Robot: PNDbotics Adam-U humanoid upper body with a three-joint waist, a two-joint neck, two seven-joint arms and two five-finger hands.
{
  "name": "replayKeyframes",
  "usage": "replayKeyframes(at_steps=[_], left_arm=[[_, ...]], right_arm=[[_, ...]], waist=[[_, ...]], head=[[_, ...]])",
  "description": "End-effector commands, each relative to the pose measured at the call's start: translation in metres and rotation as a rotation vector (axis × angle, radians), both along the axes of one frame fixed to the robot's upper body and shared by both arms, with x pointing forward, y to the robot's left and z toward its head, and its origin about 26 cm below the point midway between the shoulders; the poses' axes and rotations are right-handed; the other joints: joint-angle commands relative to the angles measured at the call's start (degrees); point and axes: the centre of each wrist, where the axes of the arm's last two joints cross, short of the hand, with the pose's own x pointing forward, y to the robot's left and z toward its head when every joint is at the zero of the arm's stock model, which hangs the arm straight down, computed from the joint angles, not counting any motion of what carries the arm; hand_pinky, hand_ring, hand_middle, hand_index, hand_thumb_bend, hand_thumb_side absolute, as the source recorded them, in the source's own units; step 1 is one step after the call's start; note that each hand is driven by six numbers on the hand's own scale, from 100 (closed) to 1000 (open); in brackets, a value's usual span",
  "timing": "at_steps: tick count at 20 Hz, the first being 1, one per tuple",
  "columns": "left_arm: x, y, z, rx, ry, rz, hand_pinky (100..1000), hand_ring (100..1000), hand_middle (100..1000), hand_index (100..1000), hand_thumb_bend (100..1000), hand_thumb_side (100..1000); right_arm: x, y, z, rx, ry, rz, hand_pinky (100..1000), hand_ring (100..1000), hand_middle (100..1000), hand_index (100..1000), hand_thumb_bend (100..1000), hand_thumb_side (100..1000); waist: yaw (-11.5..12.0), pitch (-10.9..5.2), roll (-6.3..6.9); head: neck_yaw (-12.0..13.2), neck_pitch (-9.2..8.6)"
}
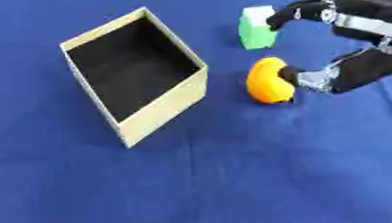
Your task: Pick up objects on the table and place them in the box.
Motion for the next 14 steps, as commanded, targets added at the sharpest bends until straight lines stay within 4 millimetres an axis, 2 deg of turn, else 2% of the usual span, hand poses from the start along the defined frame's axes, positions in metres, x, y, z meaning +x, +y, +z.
replayKeyframes(at_steps=[1, 10, 12, 13, 14], left_arm=[[-0.0026, -0.0004, 0.0085, 0.009, -0.030, -0.005, 534, 693, 652, 791, 281, 1000], [-0.0026, -0.0005, 0.0086, 0.010, -0.031, -0.006, 534, 693, 653, 791, 280, 1000], [-0.0025, -0.0007, 0.0085, 0.010, -0.030, -0.008, 534, 693, 653, 791, 278, 1000], [-0.0025, -0.0009, 0.0084, 0.010, -0.030, -0.009, 534, 693, 653, 791, 278, 1000], [-0.0025, -0.0009, 0.0084, 0.010, -0.029, -0.009, 534, 693, 653, 791, 278, 1000]], right_arm=[[-0.0031, -0.0018, 0.0090, 0.001, -0.028, -0.006, 959, 994, 840, 959, 244, 616], [-0.0031, -0.0022, 0.0081, -0.005, -0.024, -0.010, 959, 995, 843, 960, 249, 625], [-0.0032, -0.0022, 0.0073, -0.015, -0.019, -0.017, 959, 996, 849, 963, 284, 629], [-0.0032, -0.0021, 0.0071, -0.024, -0.020, -0.021, 958, 996, 853, 966, 337, 623], [-0.0031, -0.0019, 0.0069, -0.033, -0.022, -0.025, 958, 996, 853, 966, 337, 623]], waist=[[-0.11, -1.15, 0.16], [-0.15, -1.10, 0.19], [-0.12, -1.05, 0.18], [-0.09, -1.01, 0.17], [-0.06, -0.98, 0.16]], head=[[0.00, -0.43], [-0.05, -0.32], [-0.09, -0.31], [-0.10, -0.32], [-0.11, -0.31]])
